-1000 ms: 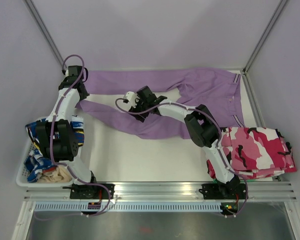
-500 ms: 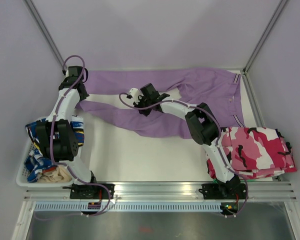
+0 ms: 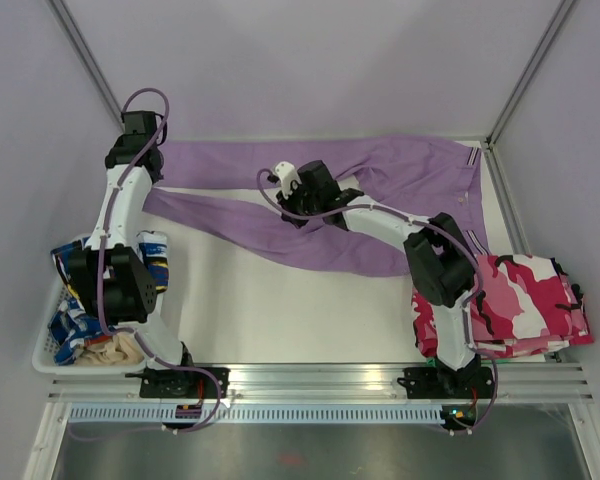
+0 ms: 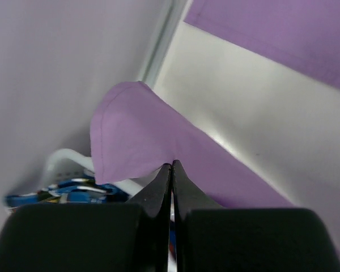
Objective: Fold and stack the trousers
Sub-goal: Flatten the trousers out
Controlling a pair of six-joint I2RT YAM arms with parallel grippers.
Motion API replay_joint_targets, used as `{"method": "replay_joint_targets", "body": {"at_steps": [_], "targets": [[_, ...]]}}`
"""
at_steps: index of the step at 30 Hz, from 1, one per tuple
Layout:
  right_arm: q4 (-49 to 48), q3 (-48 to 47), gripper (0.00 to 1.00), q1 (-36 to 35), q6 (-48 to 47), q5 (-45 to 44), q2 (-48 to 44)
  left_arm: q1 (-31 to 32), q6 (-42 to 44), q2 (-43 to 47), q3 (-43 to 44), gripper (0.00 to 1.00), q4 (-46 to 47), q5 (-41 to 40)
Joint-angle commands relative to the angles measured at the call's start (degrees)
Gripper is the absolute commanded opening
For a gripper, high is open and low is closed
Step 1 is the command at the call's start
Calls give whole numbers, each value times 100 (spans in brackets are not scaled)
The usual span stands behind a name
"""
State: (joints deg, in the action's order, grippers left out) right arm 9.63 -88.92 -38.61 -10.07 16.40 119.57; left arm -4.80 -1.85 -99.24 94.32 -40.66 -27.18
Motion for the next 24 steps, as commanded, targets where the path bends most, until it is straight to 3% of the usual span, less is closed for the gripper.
{"method": "replay_joint_targets", "body": {"at_steps": [1,6,11,22,23,24], "targets": [[-734,7,0,55,584,-286,-698,-56,1316,300,463,2,-248,-647],[-919,-221,0,91,761,-726,-725,-56,1959,116,719,2,-600,-851],[-638,-713,0,152,603,-779,-66,-48,1828,-524,860,2,-1066,-438],[-656,-1713,0,152,391,-770,1068,-65,1899,-2168,1720,2,-1303,-683],[-490,-1829,0,152,356,-727,1147,-65,1890,-2274,1808,3,-1321,-683],[-419,-1935,0,161,356,-709,1243,-74,1838,-2432,1931,9,-1278,-701]]}}
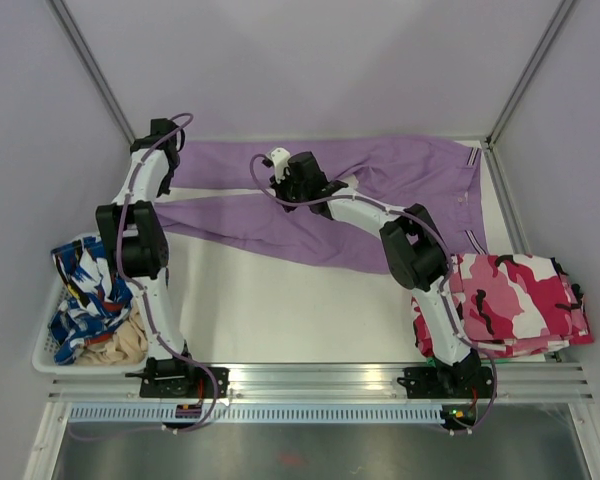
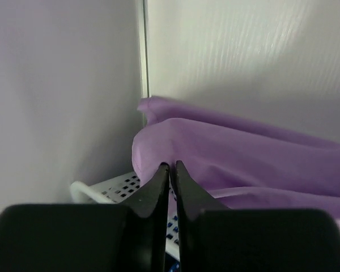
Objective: Fold and stack the trousers
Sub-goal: Flatten the trousers out
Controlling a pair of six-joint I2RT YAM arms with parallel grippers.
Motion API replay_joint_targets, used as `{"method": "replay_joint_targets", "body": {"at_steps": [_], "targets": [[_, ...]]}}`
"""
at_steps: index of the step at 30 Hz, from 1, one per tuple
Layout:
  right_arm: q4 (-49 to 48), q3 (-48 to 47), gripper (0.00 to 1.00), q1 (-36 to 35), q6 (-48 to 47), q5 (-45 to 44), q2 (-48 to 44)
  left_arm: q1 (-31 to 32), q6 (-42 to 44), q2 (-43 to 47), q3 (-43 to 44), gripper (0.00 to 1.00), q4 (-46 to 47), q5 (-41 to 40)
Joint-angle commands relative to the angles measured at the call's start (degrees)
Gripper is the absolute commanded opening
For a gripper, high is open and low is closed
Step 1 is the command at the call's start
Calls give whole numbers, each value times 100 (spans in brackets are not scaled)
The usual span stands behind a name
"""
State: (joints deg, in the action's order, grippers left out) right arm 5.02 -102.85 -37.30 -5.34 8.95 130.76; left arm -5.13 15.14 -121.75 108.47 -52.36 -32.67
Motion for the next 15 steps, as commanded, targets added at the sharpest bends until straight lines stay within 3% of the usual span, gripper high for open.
{"method": "replay_joint_targets", "body": {"at_steps": [1,4,5,7,8,10,11,15], "targets": [[78,-648,0,30,-116,98,134,-32,113,-226,553,16,-47,-152],[52,-666,6,74,-11,291,64,-76,-19,-261,641,32,190,5],[96,-684,18,82,85,335,29,-94,-133,-252,710,50,234,-29],[166,-728,41,126,156,467,-146,-103,-221,-165,781,61,279,-47],[297,-737,63,135,183,563,-208,-111,-309,-112,799,73,287,-56],[455,-737,98,161,209,547,-454,-111,-467,159,764,86,392,-12],[500,-719,98,188,227,468,-551,-129,-668,283,720,98,463,40],[606,-553,98,363,525,178,-1173,-226,-1704,959,378,100,656,952]]}}
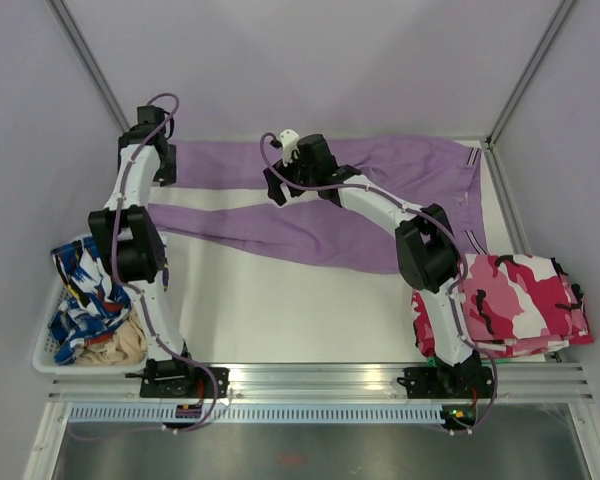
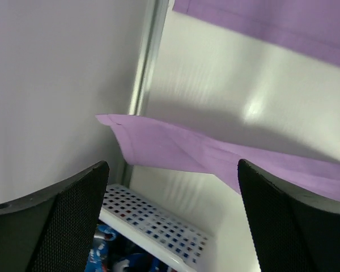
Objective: Fold and stack the trousers
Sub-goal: Flatten the trousers out
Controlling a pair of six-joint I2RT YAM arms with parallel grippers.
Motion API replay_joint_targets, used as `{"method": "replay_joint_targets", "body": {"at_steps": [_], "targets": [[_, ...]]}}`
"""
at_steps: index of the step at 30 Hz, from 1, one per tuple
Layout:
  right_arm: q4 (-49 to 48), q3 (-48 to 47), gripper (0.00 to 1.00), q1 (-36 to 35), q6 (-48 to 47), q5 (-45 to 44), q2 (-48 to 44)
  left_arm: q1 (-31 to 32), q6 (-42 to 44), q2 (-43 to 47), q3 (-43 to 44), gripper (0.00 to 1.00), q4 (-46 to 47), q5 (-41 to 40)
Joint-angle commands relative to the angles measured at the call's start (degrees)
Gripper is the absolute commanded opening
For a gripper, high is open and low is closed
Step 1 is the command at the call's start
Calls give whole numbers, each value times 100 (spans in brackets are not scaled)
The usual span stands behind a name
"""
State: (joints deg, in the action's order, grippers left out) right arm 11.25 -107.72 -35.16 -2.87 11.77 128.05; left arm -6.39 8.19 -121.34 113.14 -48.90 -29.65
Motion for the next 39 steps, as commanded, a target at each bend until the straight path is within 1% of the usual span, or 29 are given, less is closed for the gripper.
{"method": "replay_joint_targets", "body": {"at_steps": [1,2,3,4,5,6,8,10,11,13,15,17,19,23,26,33,35,37,39], "targets": [[-8,109,98,193,496,-131,-1026,-108,-1282,1067,-239,100,364,1149],[-43,242,98,237,611,-148,-1141,-108,-1833,1425,-692,100,538,1372],[-87,400,98,290,726,-131,-1403,-108,-2029,1638,-993,100,697,1626],[-270,827,98,299,849,-140,-1562,-108,-2258,1849,-1353,100,898,1881],[-368,1058,98,299,893,-140,-1833,-116,-2651,2286,-2017,100,1327,1901],[-456,1513,98,299,946,-96,-1958,-108,-2777,2464,-2268,100,1479,1936],[-684,1893,98,299,1122,-78,-2230,-116,-3102,2763,-2733,100,1542,1928],[-755,2290,98,290,1227,-9,-2310,-117,-3322,2879,-2972,100,1524,1893],[-755,2378,98,299,1332,9,-2354,-125,-3602,2905,-3243,99,1524,1884],[-808,2633,98,299,1465,71,-2390,-143,-3902,2958,-3543,99,1612,1893],[-974,2913,98,290,1632,132,-2504,-195,-4376,2880,-3878,98,1717,1875],[-1071,3116,98,290,1702,133,-2722,-283,-4771,2826,-4175,97,1910,1901],[-1133,3397,98,299,1702,37,-2881,-423,-5053,2765,-4387,95,2296,2041],[-1169,3749,98,290,1606,-192,-3198,-722,-5380,2607,-4450,93,2815,2480],[-1186,3968,98,299,1606,-280,-3312,-933,-5564,2519,-4468,92,3132,2552],[-1335,4119,98,290,1606,-395,-3225,-1320,-5802,1992,-4213,87,3176,2596],[-1344,4058,98,299,1562,-403,-3120,-1356,-5811,1886,-4178,84,3317,2578],[-1327,3996,98,299,1527,-395,-2997,-1373,-5802,1807,-4055,79,3361,2508],[-1309,3899,98,290,1518,-395,-2848,-1373,-5741,1623,-3836,77,3318,2394]]}}
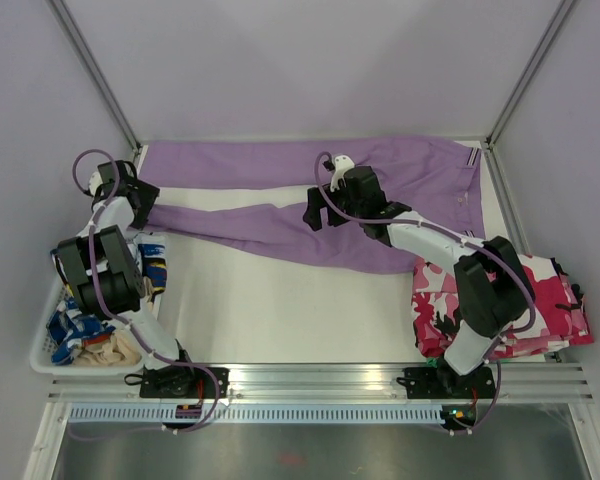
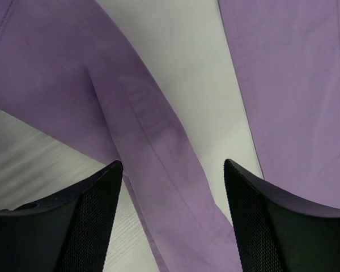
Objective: Fold and stack the trousers
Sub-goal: Flatten the trousers out
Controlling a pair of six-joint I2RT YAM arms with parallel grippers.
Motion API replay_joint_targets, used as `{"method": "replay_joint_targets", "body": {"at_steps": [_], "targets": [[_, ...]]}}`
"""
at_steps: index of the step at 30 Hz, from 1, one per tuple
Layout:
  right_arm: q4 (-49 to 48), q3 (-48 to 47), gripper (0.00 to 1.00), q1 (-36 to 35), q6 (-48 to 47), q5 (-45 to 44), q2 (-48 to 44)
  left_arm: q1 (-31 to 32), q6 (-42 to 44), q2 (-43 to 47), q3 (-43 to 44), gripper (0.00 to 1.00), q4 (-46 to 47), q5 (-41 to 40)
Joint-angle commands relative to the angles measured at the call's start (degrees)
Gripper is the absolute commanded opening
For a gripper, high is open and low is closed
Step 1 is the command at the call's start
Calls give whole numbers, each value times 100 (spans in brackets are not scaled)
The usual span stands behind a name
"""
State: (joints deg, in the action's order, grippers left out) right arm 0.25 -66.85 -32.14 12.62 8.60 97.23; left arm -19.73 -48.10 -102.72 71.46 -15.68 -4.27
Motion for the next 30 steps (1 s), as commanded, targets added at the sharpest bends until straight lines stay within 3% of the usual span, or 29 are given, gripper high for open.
{"method": "replay_joint_targets", "body": {"at_steps": [1,5,9,12,19,24,26,30], "targets": [[-192,-223,98,-3,-58,-78,278,-49,-112,-318,429,77,-66,-179],[-105,-425,98,-3,-111,-113,481,-58,2,-749,816,68,-348,-293],[-95,-487,98,-3,-181,-201,525,-49,19,-855,869,22,-295,-328],[-69,-496,98,-3,-242,-262,507,-49,221,-733,948,2,-295,-442],[-95,-504,98,6,-181,-254,569,-40,959,-477,1923,2,-900,-1198],[-271,-504,98,-3,-50,-96,683,12,1627,-1741,3327,4,-1586,-786],[-271,-548,98,-3,3,-87,718,39,1619,-2119,3445,4,-1649,-532],[-175,-566,98,-3,3,-130,692,153,1566,-2060,3103,7,-1263,-206]]}}
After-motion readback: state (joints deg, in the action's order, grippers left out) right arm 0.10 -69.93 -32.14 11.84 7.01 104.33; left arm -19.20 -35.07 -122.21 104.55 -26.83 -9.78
